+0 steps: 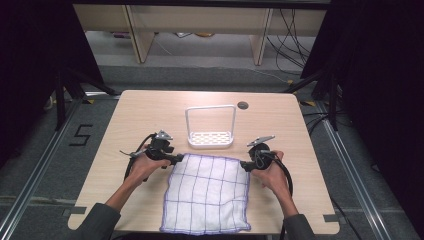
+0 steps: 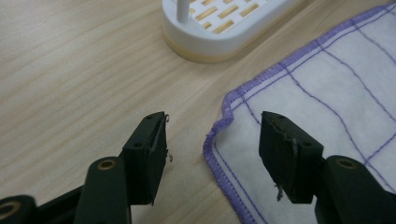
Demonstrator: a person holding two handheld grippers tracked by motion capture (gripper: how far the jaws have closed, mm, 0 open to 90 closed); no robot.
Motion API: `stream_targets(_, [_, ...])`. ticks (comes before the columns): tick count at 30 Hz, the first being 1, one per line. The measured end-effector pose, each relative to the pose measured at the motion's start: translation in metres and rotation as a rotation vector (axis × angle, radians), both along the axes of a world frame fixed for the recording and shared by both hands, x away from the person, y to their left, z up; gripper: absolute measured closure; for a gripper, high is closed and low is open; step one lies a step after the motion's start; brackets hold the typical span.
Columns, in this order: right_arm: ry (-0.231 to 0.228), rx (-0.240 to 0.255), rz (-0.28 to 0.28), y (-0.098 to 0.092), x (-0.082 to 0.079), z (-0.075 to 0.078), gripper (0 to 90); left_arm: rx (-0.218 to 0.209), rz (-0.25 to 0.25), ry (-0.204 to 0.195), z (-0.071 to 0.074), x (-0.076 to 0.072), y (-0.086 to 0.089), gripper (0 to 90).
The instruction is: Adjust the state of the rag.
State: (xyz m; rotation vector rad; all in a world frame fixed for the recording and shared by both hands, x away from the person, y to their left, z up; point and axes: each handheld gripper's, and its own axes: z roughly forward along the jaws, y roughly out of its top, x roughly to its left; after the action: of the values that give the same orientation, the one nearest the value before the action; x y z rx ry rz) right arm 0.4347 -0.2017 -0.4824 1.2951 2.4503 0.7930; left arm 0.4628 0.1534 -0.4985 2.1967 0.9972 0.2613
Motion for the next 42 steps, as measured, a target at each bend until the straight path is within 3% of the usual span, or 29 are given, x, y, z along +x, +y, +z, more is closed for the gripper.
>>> stream_targets(3, [0.018,-0.007,-0.008,0.001,0.000,-0.002,48.5,0.015,-0.012,0.008,-0.002,0.001,-0.004,43.0])
stream_targets(7, [0.030,-0.028,-0.001,0.003,0.002,-0.007,51.2,0.037,-0.041,0.005,-0.005,0.001,-0.009,53.2])
stream_targets(11, [0.036,-0.029,0.006,0.002,0.003,-0.008,66.9,0.041,-0.052,-0.015,-0.005,0.003,-0.011,76.2])
stream_targets(13, [0.057,0.000,0.013,0.001,0.004,-0.009,75.7,0.030,-0.054,-0.015,-0.005,0.004,-0.010,83.2])
stream_targets(14, [0.057,0.000,0.013,0.001,0.004,-0.009,75.7,0.030,-0.054,-0.015,-0.005,0.004,-0.010,85.4])
stream_targets(15, [0.058,0.013,0.040,0.001,0.005,-0.009,84.2,0.029,-0.054,-0.019,-0.005,0.004,-0.009,86.4])
stream_targets(17, [0.061,-0.003,0.034,0.003,0.005,-0.008,86.3,0.028,-0.060,-0.023,-0.004,0.004,-0.008,87.1])
stream_targets(20, [0.032,0.001,0.065,0.003,0.006,-0.007,86.6,0.002,-0.064,-0.044,0.000,0.003,-0.005,87.5])
stream_targets(23, [0.026,0.011,0.061,0.002,0.005,0.000,86.7,-0.012,-0.061,-0.060,0.007,0.001,-0.003,87.8])
stream_targets(24, [-0.005,0.022,0.069,0.003,0.006,0.005,86.7,-0.013,-0.062,-0.071,0.011,0.000,-0.002,87.8])
stream_targets(26, [-0.012,0.031,0.063,0.004,0.006,0.008,86.7,-0.016,-0.063,-0.082,0.013,-0.001,-0.001,87.8])
stream_targets(27, [-0.031,0.028,0.076,0.005,0.008,0.015,86.7,-0.019,-0.061,-0.092,0.018,-0.001,0.001,87.8])
stream_targets(30, [-0.030,0.035,0.081,0.007,0.008,0.020,86.8,-0.028,-0.052,-0.110,0.025,-0.001,0.004,87.8])
stream_targets(31, [-0.042,0.030,0.088,0.008,0.010,0.032,86.8,-0.038,-0.049,-0.122,0.031,-0.001,0.007,87.8])
stream_targets(33, [-0.056,0.036,0.087,0.008,0.010,0.034,86.8,-0.052,-0.047,-0.130,0.035,-0.001,0.008,87.8])
stream_targets(34, [-0.059,0.028,0.098,0.008,0.011,0.045,86.9,-0.059,-0.046,-0.134,0.038,-0.003,0.010,87.8])
stream_targets(36, [-0.073,0.028,0.104,0.008,0.011,0.052,86.9,-0.052,-0.057,-0.148,0.043,-0.005,0.012,87.8])
stream_targets(42, [-0.114,0.019,0.120,0.010,0.012,0.069,86.8,-0.098,-0.044,-0.201,0.062,-0.007,0.019,87.9])
